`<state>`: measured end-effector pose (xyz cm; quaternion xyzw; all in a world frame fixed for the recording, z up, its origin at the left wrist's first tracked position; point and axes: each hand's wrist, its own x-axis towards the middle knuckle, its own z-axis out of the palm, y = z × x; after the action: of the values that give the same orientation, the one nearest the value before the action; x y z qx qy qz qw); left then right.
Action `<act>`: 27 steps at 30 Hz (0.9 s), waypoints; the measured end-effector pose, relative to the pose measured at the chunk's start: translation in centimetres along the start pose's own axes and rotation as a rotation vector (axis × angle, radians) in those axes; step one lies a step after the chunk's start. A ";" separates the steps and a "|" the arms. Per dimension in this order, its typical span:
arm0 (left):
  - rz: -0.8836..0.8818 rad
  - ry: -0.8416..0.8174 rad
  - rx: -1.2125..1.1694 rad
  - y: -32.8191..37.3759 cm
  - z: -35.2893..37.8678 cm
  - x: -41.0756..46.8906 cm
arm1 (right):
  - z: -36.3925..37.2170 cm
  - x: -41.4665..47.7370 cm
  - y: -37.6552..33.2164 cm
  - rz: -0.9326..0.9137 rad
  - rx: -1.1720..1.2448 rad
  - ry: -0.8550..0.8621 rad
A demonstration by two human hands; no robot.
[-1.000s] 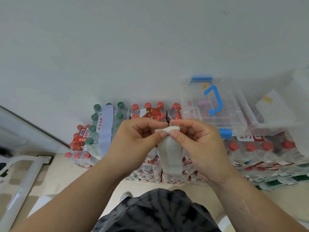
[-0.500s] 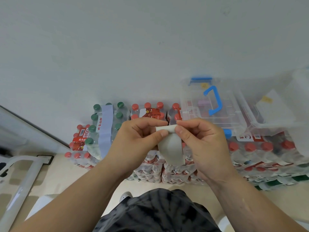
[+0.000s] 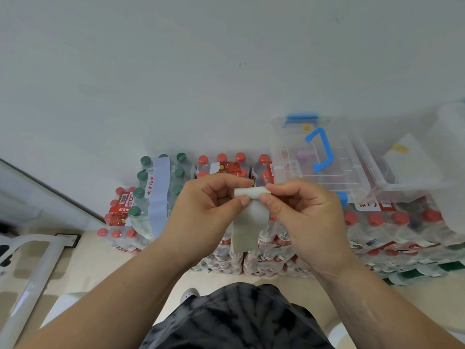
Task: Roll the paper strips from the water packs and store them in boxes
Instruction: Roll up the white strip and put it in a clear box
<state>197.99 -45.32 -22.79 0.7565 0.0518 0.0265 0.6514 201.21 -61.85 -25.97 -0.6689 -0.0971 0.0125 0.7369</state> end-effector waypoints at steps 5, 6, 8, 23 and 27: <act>0.055 0.044 -0.024 0.2 0.2 0.2 | 0.4 0.2 -0.5 0.025 0.075 0.010; 0.062 0.052 -0.022 0.2 0.3 0.3 | 0.5 0.2 -0.6 0.032 0.070 0.020; 0.072 0.057 -0.018 0.1 0.3 0.3 | 0.6 0.2 -0.7 0.047 0.053 0.039; 0.105 0.184 0.123 -0.5 0.8 0.1 | 0.2 0.5 -0.4 0.134 0.041 -0.028; 0.194 0.159 0.243 -1.1 1.0 0.0 | 0.5 0.5 -0.4 0.149 0.069 0.052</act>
<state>198.02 -46.16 -24.02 0.8267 0.0329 0.1427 0.5433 201.57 -61.33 -25.44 -0.6485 -0.0275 0.0533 0.7589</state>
